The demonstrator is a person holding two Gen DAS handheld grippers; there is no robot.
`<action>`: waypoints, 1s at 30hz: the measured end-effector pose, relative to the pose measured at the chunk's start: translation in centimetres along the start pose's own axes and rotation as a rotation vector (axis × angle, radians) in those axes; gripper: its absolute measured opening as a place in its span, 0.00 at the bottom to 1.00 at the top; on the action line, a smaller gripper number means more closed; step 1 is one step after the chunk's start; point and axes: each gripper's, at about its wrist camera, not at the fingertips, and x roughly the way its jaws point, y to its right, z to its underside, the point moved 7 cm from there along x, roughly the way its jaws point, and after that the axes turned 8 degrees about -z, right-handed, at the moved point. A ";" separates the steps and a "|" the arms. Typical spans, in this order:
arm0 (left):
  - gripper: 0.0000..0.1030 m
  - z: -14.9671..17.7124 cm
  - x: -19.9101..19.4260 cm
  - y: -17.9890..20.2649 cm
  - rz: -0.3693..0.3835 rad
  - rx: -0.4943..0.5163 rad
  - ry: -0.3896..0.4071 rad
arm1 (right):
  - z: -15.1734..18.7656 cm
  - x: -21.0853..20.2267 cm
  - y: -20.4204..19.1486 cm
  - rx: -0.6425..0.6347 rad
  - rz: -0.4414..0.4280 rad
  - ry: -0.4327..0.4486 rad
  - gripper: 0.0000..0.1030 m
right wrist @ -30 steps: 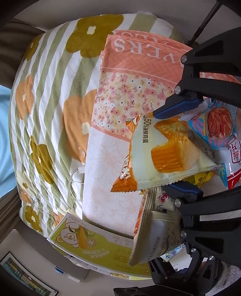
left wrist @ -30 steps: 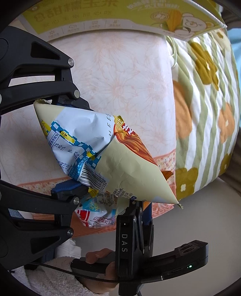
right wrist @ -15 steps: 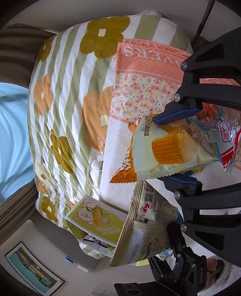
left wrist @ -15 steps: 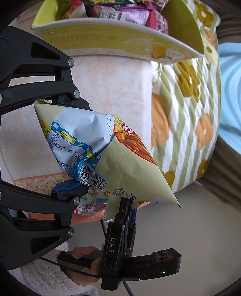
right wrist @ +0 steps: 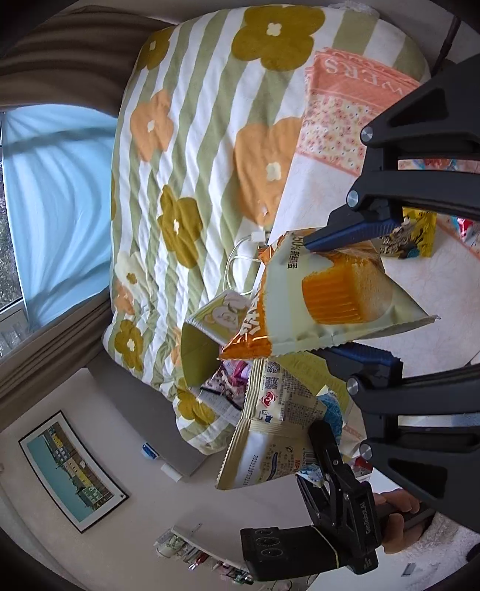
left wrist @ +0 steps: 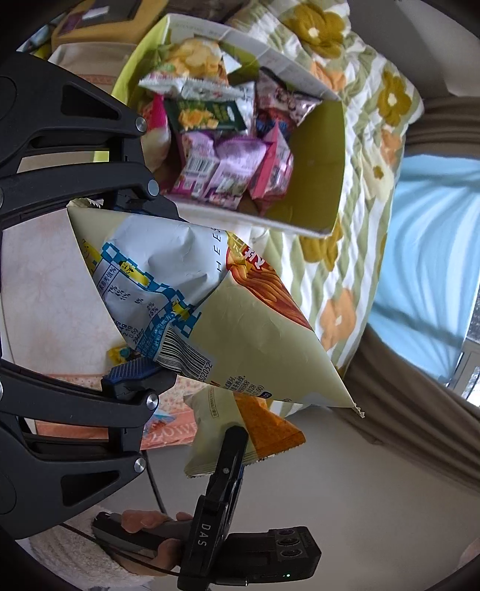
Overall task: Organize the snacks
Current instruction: 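Carry both bags into the yellow box and open both tools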
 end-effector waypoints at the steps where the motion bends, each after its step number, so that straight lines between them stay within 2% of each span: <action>1: 0.52 -0.5 -0.4 -1.0 -0.010 -0.008 0.013 | -0.6 0.4 -0.9 -0.009 -0.015 0.005 0.42; 6: 0.52 -3.0 -2.2 -6.2 -0.057 -0.032 0.064 | -3.4 2.8 -5.1 -0.047 -0.071 0.028 0.42; 13: 0.52 -6.7 -2.3 -14.1 -0.109 -0.042 0.076 | -7.3 7.8 -10.3 -0.063 -0.130 0.038 0.42; 17: 0.52 -8.5 -0.7 -18.0 -0.131 -0.027 0.050 | -9.2 11.2 -12.1 -0.049 -0.137 0.036 0.42; 23: 0.53 -10.0 4.2 -22.3 -0.158 0.037 -0.026 | -10.9 15.6 -12.6 0.007 -0.107 0.028 0.42; 25: 0.61 -10.2 5.4 -22.8 -0.171 0.083 -0.037 | -11.2 16.6 -12.4 0.033 -0.091 0.024 0.42; 27: 1.00 -10.3 5.9 -23.1 -0.212 0.125 -0.033 | -11.2 17.4 -12.1 0.055 -0.072 0.019 0.42; 30: 1.00 -10.3 5.8 -23.5 -0.214 0.155 -0.018 | -11.1 18.3 -12.1 0.073 -0.042 0.016 0.42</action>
